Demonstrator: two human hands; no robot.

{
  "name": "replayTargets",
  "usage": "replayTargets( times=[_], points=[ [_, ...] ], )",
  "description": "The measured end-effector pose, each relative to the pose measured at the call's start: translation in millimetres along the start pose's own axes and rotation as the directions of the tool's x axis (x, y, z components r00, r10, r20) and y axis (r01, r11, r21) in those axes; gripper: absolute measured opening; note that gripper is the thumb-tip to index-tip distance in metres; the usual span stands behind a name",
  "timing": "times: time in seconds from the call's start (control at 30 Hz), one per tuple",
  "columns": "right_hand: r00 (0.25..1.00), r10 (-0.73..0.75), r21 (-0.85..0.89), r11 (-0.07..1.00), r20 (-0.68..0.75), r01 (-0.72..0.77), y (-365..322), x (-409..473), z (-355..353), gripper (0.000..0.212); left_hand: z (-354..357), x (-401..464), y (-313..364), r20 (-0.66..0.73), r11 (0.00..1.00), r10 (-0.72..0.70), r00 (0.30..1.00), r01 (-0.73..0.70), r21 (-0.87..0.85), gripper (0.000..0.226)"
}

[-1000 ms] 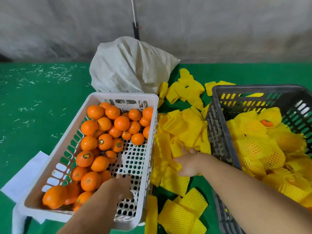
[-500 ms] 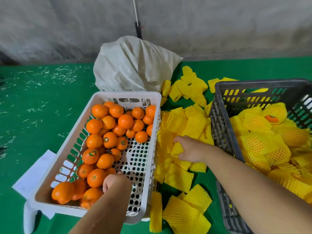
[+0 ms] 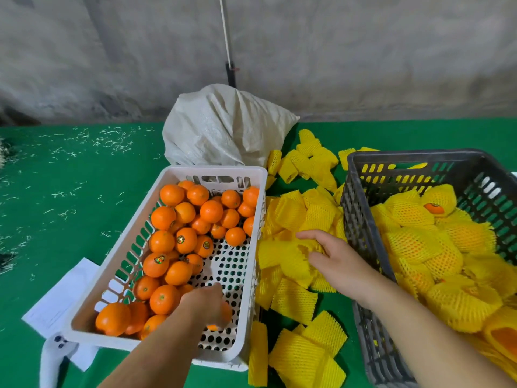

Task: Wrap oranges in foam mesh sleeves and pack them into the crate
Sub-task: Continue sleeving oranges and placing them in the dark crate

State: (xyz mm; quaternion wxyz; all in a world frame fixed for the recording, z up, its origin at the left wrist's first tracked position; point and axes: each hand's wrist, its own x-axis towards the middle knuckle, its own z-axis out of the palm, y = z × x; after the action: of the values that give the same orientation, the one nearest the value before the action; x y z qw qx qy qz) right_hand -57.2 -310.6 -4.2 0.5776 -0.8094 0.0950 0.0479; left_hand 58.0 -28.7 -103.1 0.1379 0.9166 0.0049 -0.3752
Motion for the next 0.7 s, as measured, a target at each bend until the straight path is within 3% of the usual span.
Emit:
replayTargets(
  times=[0.13, 0.2, 0.3, 0.37, 0.47, 0.57, 0.63, 0.7],
  points=[
    [0.999, 0.043, -0.114, 0.992, -0.026, -0.046, 11.5, -2.9, 0.7, 0.041, -22.0, -23.0, 14.9, -0.184, 0.938, 0.114, 0.976, -0.167, -0.305, 0.063],
    [0.989, 0.073, -0.103, 0.991, -0.125, -0.086, 8.2, 2.7, 1.3, 0.034, -27.1, -46.7, 30.0, -0.374, 0.801, 0.146, 0.916, -0.331, -0.498, 0.070],
    [0.978, 0.089, -0.129, 0.985, -0.186, -0.114, 5.7, 5.3, 5.2, 0.033, -24.7, -88.8, 50.0, -0.586, 0.553, 0.300, 0.753, -0.638, -0.536, 0.045],
    [0.979, 0.064, -0.167, 0.981, -0.194, -0.097, 3.4, 2.0, 8.5, 0.030, -17.8, -113.0, 58.4, -0.513, 0.406, 0.361, 0.779, -0.626, -0.665, 0.054],
    [0.970, 0.050, -0.157, 0.984, -0.236, -0.089, -3.0, -9.6, 27.9, 0.025, 4.7, -128.5, 59.8, -0.319, 0.244, 0.470, 0.823, -0.468, -0.849, 0.080],
    [0.962, 0.051, -0.121, 0.989, -0.267, -0.086, -5.7, -17.6, 64.4, 0.026, 14.3, -132.3, 52.3, -0.272, 0.216, 0.537, 0.798, -0.442, -0.871, 0.093],
    [0.957, 0.027, -0.124, 0.990, -0.288, -0.065, -16.1, -24.8, 83.1, 0.014, 15.3, -132.8, 46.2, -0.230, 0.230, 0.574, 0.786, -0.424, -0.876, 0.099],
    [0.914, -0.029, -0.202, 0.978, -0.405, -0.059, -19.3, -25.2, 91.1, 0.016, 17.1, -135.3, 41.3, -0.221, 0.221, 0.594, 0.773, -0.422, -0.879, 0.102]
  ],
)
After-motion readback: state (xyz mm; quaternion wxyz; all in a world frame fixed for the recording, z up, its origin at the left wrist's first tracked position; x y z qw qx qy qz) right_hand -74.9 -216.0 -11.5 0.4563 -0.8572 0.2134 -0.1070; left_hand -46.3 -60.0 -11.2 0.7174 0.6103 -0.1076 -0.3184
